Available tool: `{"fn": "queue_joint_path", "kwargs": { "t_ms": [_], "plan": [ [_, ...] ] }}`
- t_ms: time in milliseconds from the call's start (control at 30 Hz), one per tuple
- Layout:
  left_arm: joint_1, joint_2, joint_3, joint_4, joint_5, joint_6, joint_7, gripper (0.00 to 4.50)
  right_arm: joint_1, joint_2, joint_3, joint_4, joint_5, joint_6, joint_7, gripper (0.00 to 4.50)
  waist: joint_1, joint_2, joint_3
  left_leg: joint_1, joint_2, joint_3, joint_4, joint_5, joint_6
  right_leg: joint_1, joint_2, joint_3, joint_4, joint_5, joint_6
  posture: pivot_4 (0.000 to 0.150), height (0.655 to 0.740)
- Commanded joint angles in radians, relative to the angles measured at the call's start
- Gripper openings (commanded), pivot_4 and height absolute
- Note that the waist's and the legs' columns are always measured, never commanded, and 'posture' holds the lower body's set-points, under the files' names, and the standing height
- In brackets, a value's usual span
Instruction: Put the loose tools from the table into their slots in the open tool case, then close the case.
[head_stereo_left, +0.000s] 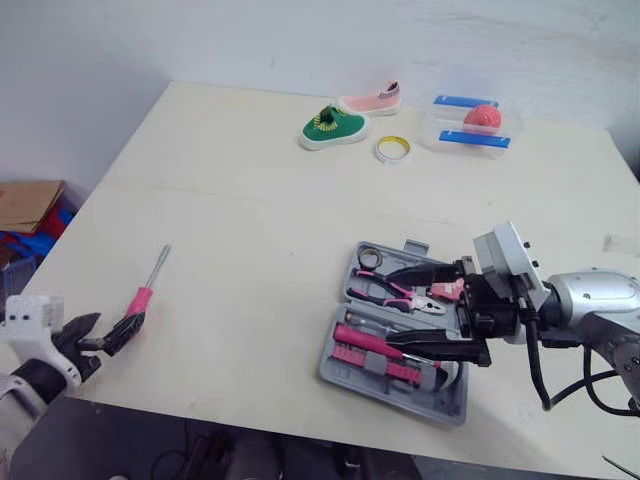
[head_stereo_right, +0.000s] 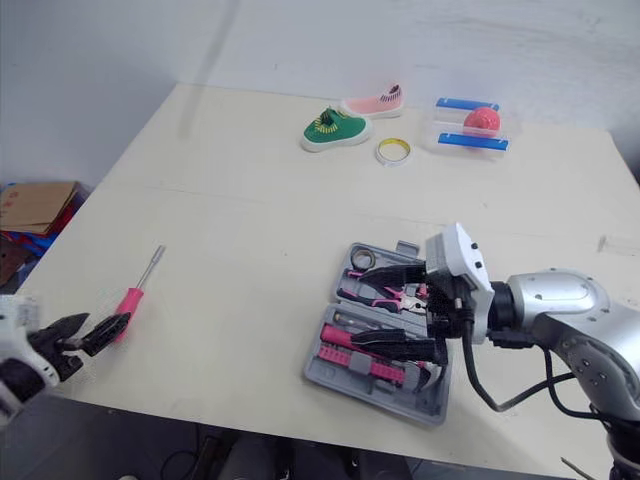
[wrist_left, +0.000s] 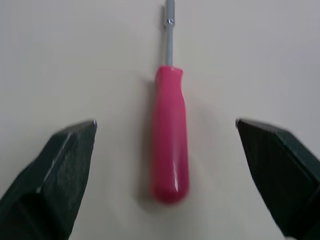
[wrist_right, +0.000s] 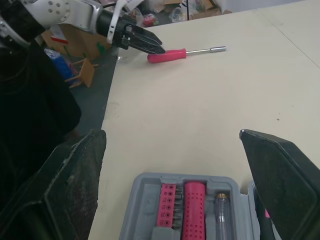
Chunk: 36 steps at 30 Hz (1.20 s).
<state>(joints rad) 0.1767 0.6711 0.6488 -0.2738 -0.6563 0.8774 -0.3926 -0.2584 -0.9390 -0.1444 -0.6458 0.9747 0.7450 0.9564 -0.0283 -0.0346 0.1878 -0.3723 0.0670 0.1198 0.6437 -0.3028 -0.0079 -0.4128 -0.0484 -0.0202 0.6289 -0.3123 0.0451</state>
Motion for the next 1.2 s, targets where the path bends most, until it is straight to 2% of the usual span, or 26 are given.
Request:
{"fn": "queue_joint_path", "kwargs": {
  "t_ms": [33,67,167,200,267,400,467,633,667,700,767,833,933,1067,1200],
  "plan": [
    [-0.037,0.02,-0.058,0.07,0.043,-0.012,-0.015,4.5,0.008,-0.007,-0.048,-0.056,0.036,0.003,-0.028,4.45,0.0,0.001,-0.001,0.0,0.0,0.0,0.0,0.0,0.0,0.0,0.0,0.0,0.0,0.0,0.0,0.15,0.7304],
    [-0.04,0.024,-0.073,0.077,0.051,-0.021,-0.029,4.5,0.012,-0.008,-0.052,-0.06,0.039,0.004,-0.03,4.45,0.0,0.003,-0.002,0.0,0.0,0.0,0.0,0.0,0.0,0.0,0.0,0.0,0.0,0.0,0.0,0.15,0.7304],
    [-0.069,0.028,-0.116,0.119,0.065,-0.039,-0.063,3.7,0.018,-0.019,-0.058,-0.065,0.032,0.002,-0.031,4.5,0.0,0.008,-0.004,0.001,0.0,0.0,0.0,0.0,0.0,0.001,-0.002,0.0,0.0,0.0,-0.001,0.15,0.7304],
    [-0.075,0.028,-0.118,0.127,0.069,-0.044,-0.065,3.27,0.017,-0.022,-0.059,-0.064,0.029,0.0,-0.029,4.5,0.001,0.009,-0.004,0.001,-0.001,0.0,0.0,0.0,-0.001,0.001,-0.002,0.0,0.001,-0.001,-0.001,0.15,0.7304],
    [-0.081,0.028,-0.102,0.127,0.063,-0.042,-0.068,2.34,0.014,-0.026,-0.061,-0.058,0.03,-0.001,-0.025,4.5,0.002,0.009,-0.004,0.001,-0.002,0.0,0.0,0.001,-0.002,0.001,-0.004,0.0,0.001,-0.008,-0.014,0.15,0.7304],
    [-0.083,0.057,-0.06,0.088,0.048,-0.057,-0.105,0.62,0.024,-0.044,-0.071,-0.051,0.028,-0.004,-0.009,4.5,0.001,0.009,-0.004,0.001,-0.004,0.0,0.0,0.001,0.0,0.001,-0.007,0.0,0.001,-0.006,-0.012,0.15,0.7304],
    [-0.083,0.094,-0.053,0.031,0.031,-0.061,-0.153,0.54,0.036,-0.055,-0.083,-0.047,0.031,-0.001,0.0,4.5,0.001,0.008,-0.004,0.0,-0.004,0.0,0.0,0.001,0.0,0.001,-0.007,-0.001,0.001,-0.005,-0.009,0.15,0.7304],
    [-0.085,0.292,-0.166,-0.247,-0.021,-0.084,-0.394,0.54,0.137,-0.12,-0.165,-0.054,0.046,0.027,0.056,4.5,0.004,0.004,-0.002,-0.003,-0.004,-0.003,0.0,0.001,-0.002,0.0,-0.008,-0.004,0.0,-0.006,-0.01,0.15,0.7304],
    [-0.132,0.314,-0.204,-0.275,-0.065,-0.048,-0.41,0.54,0.172,-0.135,-0.193,-0.063,0.045,0.037,0.07,4.5,0.002,0.007,-0.003,-0.004,-0.004,-0.002,0.0,0.0,-0.003,0.0,-0.009,-0.005,-0.001,-0.007,-0.013,0.15,0.7304],
    [-0.224,0.339,-0.31,-0.309,-0.088,-0.026,-0.453,0.54,0.246,-0.149,-0.242,-0.076,0.023,0.044,0.097,4.5,0.002,0.011,-0.004,-0.003,-0.006,-0.002,-0.001,0.0,-0.003,0.0,-0.01,-0.005,-0.002,-0.008,-0.015,0.15,0.7304],
    [-0.386,0.365,-0.502,-0.346,-0.09,-0.009,-0.537,0.54,0.371,-0.159,-0.332,-0.1,-0.009,0.056,0.13,4.5,0.016,0.013,-0.003,-0.003,-0.007,0.0,-0.001,0.002,0.004,0.002,-0.011,-0.004,-0.002,-0.007,-0.011,0.15,0.7304],
    [-0.535,0.351,-0.684,-0.348,-0.039,-0.024,-0.622,0.54,0.49,-0.15,-0.417,-0.133,-0.043,0.055,0.155,4.5,0.025,0.012,-0.003,-0.002,-0.007,0.001,-0.001,0.003,0.005,0.002,-0.009,-0.004,-0.002,0.001,0.003,0.15,0.7304],
    [-0.727,0.252,-0.924,-0.282,0.054,-0.044,-0.692,0.54,0.629,-0.116,-0.518,-0.187,-0.079,0.056,0.161,4.5,0.026,0.012,-0.003,-0.002,-0.005,0.004,0.001,0.003,0.005,0.003,-0.004,-0.001,-0.002,0.002,0.006,0.15,0.7304],
    [-0.869,0.134,-1.134,-0.195,0.178,-0.098,-0.762,0.54,0.749,-0.082,-0.603,-0.246,-0.098,0.067,0.156,4.5,0.022,0.01,-0.002,-0.001,-0.003,0.004,0.006,0.003,0.003,0.003,0.007,0.005,-0.001,0.004,0.009,0.15,0.7304],
    [-0.927,0.012,-1.261,-0.126,0.264,-0.112,-0.753,0.54,0.87,-0.034,-0.678,-0.283,-0.118,0.071,0.166,4.5,0.027,0.009,-0.001,0.0,-0.003,0.0,0.005,0.005,0.002,0.003,0.01,0.009,-0.001,0.003,0.009,0.15,0.7304]
  ]
}}
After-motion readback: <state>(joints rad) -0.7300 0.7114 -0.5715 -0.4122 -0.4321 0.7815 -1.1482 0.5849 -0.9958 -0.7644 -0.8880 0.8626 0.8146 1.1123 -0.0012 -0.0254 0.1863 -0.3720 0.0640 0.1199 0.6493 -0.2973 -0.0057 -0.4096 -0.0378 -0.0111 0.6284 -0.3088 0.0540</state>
